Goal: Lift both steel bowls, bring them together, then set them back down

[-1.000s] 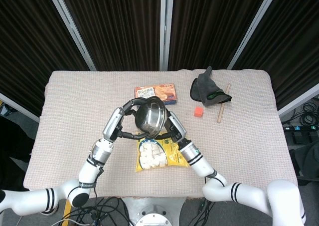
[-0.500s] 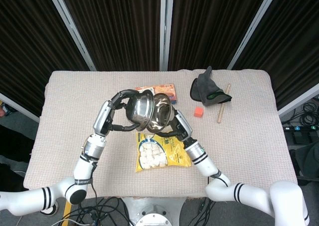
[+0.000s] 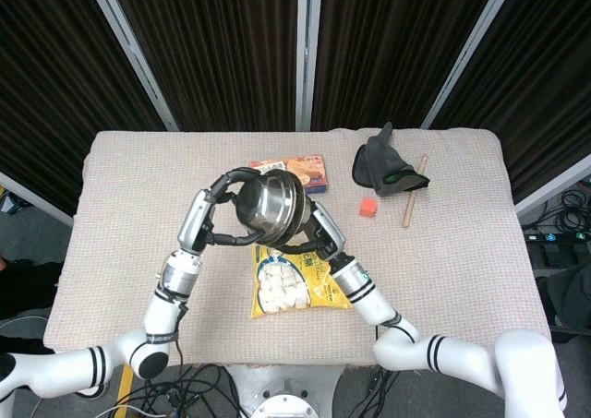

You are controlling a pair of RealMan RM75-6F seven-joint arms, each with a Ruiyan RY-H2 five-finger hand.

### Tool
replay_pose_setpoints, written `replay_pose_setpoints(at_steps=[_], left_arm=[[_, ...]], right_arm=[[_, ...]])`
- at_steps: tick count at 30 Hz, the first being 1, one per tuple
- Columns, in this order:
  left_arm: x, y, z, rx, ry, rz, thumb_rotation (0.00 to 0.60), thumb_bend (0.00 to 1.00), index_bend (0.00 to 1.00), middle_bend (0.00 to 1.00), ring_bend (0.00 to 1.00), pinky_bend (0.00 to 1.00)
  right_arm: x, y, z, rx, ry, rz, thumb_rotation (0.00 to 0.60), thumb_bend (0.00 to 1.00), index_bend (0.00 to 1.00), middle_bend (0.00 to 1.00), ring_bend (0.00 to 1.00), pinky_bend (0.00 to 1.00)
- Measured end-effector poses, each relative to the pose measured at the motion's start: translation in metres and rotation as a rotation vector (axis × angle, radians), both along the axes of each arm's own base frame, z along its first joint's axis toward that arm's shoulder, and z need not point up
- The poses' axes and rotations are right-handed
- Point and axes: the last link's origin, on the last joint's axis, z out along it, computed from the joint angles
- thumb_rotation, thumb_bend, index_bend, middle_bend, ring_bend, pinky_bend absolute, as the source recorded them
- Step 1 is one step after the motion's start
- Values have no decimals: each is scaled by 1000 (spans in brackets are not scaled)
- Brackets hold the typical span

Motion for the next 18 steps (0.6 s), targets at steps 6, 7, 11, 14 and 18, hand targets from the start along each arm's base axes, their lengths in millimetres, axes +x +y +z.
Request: replay_pose_setpoints(at_steps=[6,7,11,14,18], left_arm=[[-32,2,14,12,-42,81,600,189,469,490,448,609],[-42,2,17,16,-43,105,600,189,469,490,448,609],[-85,-3,24,33,21,187,600,189,469,490,448,609],[-113,-3,27,41,101,236,600,189,469,490,448,609],[-150,-3,31,48,219,291,600,189,470,490,448,609]], right_arm=[[-33,0,8,-58,86,-49,600,191,524,410,336,434],[-40,0,10,-79,123,-55,600,195,522,408,336,434],[-71,-2,22,-170,304,-65,600,210,517,405,336,434],[-101,0,42,-247,506,-58,600,223,518,405,336,434],[-138,5,76,-334,804,-34,600,228,518,405,336,434]])
